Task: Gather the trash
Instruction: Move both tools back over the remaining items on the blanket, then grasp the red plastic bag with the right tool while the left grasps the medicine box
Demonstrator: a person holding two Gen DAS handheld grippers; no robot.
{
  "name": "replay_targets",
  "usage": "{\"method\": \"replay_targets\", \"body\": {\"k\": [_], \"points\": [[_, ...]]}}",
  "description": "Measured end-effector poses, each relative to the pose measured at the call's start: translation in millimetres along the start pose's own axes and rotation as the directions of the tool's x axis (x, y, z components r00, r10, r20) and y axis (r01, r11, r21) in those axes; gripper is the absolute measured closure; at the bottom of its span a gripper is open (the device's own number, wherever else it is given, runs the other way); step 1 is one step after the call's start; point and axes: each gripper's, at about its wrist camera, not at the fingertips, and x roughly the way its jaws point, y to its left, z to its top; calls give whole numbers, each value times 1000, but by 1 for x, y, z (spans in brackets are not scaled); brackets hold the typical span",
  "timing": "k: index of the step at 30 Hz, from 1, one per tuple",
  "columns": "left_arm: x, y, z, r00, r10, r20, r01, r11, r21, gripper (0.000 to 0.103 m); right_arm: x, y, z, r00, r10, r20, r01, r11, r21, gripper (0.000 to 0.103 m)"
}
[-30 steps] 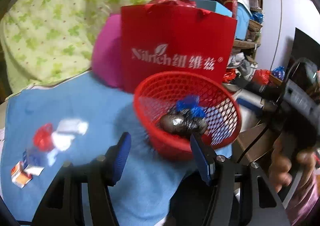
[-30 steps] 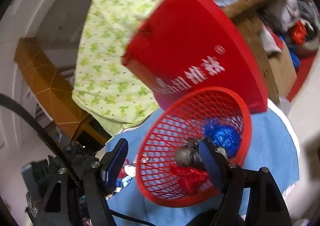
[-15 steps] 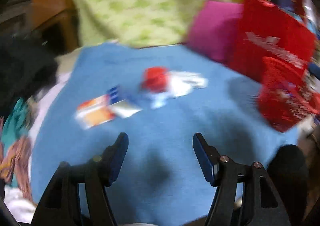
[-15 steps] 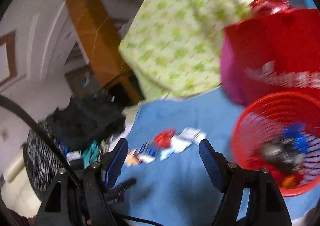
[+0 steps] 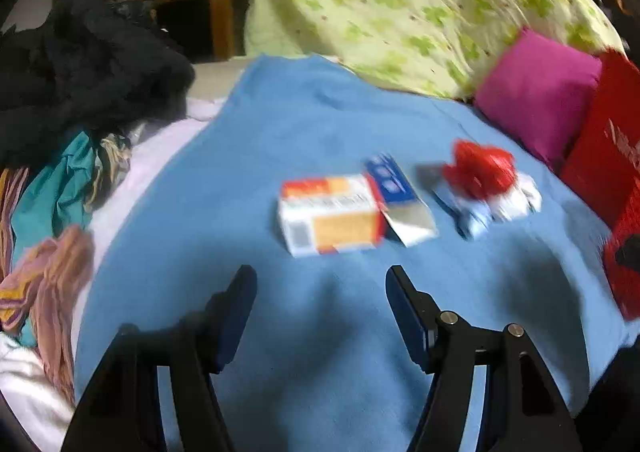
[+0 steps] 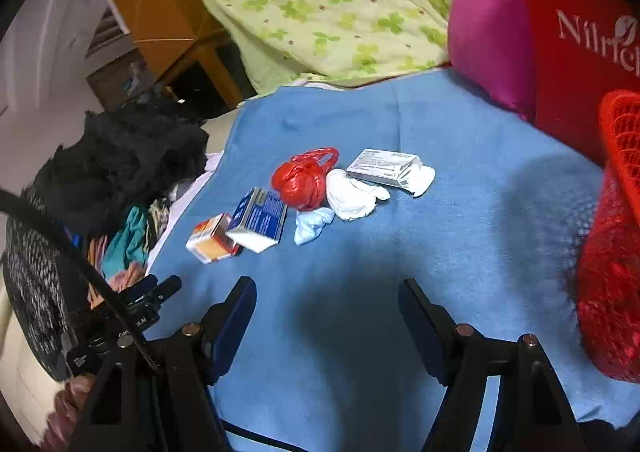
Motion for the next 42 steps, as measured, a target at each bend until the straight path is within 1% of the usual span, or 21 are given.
{"method": "replay_targets", "body": {"k": [3, 6, 7, 12, 14, 17, 19, 21, 23, 25, 26, 28, 30, 33, 35, 36, 38, 39, 40, 41, 42], "points": [[12, 17, 14, 999, -31, 23, 32, 999, -44, 35, 14, 7, 8, 1000, 4, -9, -4, 1000, -11, 26], [26, 30, 25, 996, -89, 20, 90, 992, -83, 35, 30, 16, 17, 1000, 9, -21, -9, 999, -31, 26], [32, 35, 30, 993, -117, 21, 118, 988, -104, 35, 35, 19, 23, 1000, 8, -17, -9, 999, -31, 27], [47, 48, 43, 984, -178, 29, 180, 973, -146, 35, 61, 32, 58, 1000, 28, 13, -28, 1000, -13, 28], [53, 53, 48, 972, -234, 24, 235, 958, -167, 35, 78, 37, 74, 1000, 31, 2, -31, 999, -3, 33], [67, 62, 53, 951, -309, 7, 304, 929, -213, 35, 115, 41, 95, 998, -24, -51, 26, 999, 38, 39], [73, 63, 55, 943, -332, -2, 323, 919, -225, 35, 136, 40, 102, 996, -26, -79, 32, 997, 75, 44], [77, 63, 57, 939, -343, -3, 334, 917, -219, 35, 157, 37, 103, 990, -65, -126, 77, 993, 93, 50], [82, 62, 58, 925, -379, -10, 367, 902, -229, 35, 170, 35, 100, 985, -88, -149, 103, 990, 97, 54], [87, 59, 55, 905, -423, -45, 402, 885, -234, 35, 169, 36, 96, 987, -93, -127, 104, 991, 80, 57], [90, 55, 53, 899, -434, -67, 409, 884, -227, 35, 166, 37, 95, 989, -89, -121, 98, 993, 72, 60], [90, 47, 52, 897, -435, -82, 413, 888, -203, 35, 158, 39, 91, 989, -95, -112, 101, 994, 48, 63], [88, 38, 50, 889, -446, -103, 427, 889, -164, 34, 147, 37, 84, 989, -105, -103, 109, 994, 32, 64], [83, 28, 44, 865, -484, -135, 466, 873, -144, 35, 135, 29, 75, 988, -109, -106, 113, 993, 32, 66], [78, 18, 37, 833, -526, -172, 512, 850, -121, 35, 123, 21, 67, 989, -102, -104, 108, 993, 51, 68], [73, 12, 33, 822, -539, -184, 529, 842, -102, 35, 118, 19, 65, 990, -94, -102, 101, 993, 58, 69], [62, 3, 29, 800, -568, -194, 568, 821, -58, 34, 103, 13, 56, 992, -83, -100, 89, 994, 57, 79], [49, -2, 26, 774, -604, -188, 611, 791, -25, 34, 99, 11, 54, 992, -84, -99, 90, 994, 57, 79], [39, -4, 25, 763, -623, -171, 633, 774, 2, 34, 92, 8, 49, 992, -80, -99, 87, 994, 60, 79], [29, -4, 25, 762, -631, -145, 641, 767, 29, 34, 86, 4, 46, 992, -71, -102, 79, 994, 71, 79], [22, -1, 24, 766, -632, -119, 640, 767, 48, 34, 82, 1, 45, 993, -60, -101, 68, 995, 78, 79]]}}
